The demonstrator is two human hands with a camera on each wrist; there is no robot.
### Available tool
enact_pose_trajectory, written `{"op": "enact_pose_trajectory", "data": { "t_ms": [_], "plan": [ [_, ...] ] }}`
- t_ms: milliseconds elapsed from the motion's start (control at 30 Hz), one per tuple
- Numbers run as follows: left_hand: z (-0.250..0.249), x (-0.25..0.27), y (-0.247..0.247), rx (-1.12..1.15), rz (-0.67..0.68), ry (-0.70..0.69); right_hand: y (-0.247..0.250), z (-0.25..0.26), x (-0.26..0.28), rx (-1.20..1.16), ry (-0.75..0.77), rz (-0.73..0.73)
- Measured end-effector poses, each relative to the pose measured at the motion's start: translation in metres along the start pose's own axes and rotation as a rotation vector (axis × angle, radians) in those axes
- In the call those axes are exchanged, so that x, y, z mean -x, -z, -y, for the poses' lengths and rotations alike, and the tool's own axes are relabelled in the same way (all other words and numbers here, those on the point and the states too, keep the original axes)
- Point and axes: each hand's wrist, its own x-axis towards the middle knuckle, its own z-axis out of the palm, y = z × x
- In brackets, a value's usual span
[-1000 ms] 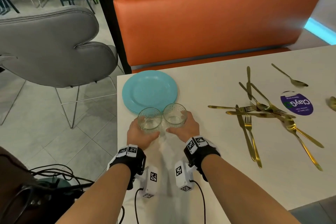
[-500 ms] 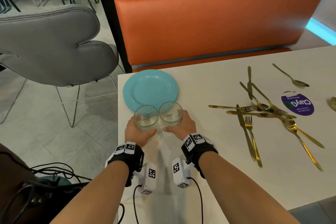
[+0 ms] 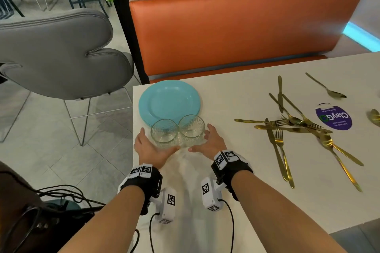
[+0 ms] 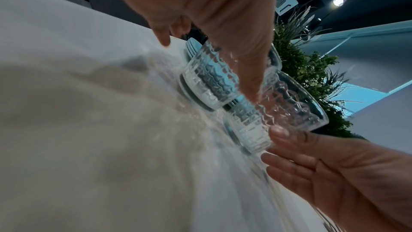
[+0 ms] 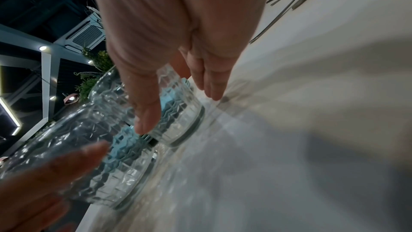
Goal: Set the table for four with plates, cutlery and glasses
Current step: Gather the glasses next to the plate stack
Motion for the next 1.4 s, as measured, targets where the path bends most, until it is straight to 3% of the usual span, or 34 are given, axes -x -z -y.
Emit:
{"op": "enact_pose_trajectory", "data": {
  "t_ms": [167,267,400,533,667,900,1067,1300,1400],
  "plan": [
    [-0.019,0.023,0.008,0.061,-0.203,-0.203,0.02,-0.01,0.005,-0.017,-0.034,-0.027],
    [-0.042,0.034,-0.002,0.059,-0.221,-0.374,0.041,-0.014,0.014,-0.024,-0.051,-0.071],
    [-0.096,0.056,-0.03,0.133,-0.14,-0.558,0.08,-0.023,0.032,-0.035,-0.072,-0.152],
    [-0.163,0.081,-0.068,0.194,0.114,-0.65,0.142,-0.038,0.052,-0.083,-0.097,-0.275],
    [-0.221,0.107,-0.115,0.173,0.357,-0.611,0.218,-0.067,0.07,-0.099,-0.163,-0.447],
    [-0.305,0.134,-0.23,0.044,0.579,-0.587,0.358,-0.145,0.064,-0.305,-0.337,-0.695],
    [-0.358,0.143,-0.331,-0.137,0.745,-0.513,0.455,-0.201,0.039,-0.29,-0.418,-0.807],
    [-0.423,0.155,-0.454,-0.209,0.873,-0.443,0.554,-0.261,0.002,-0.351,-0.504,-0.876],
    [-0.443,0.155,-0.501,-0.244,0.865,-0.433,0.577,-0.276,-0.014,-0.375,-0.517,-0.866]
  ]
}}
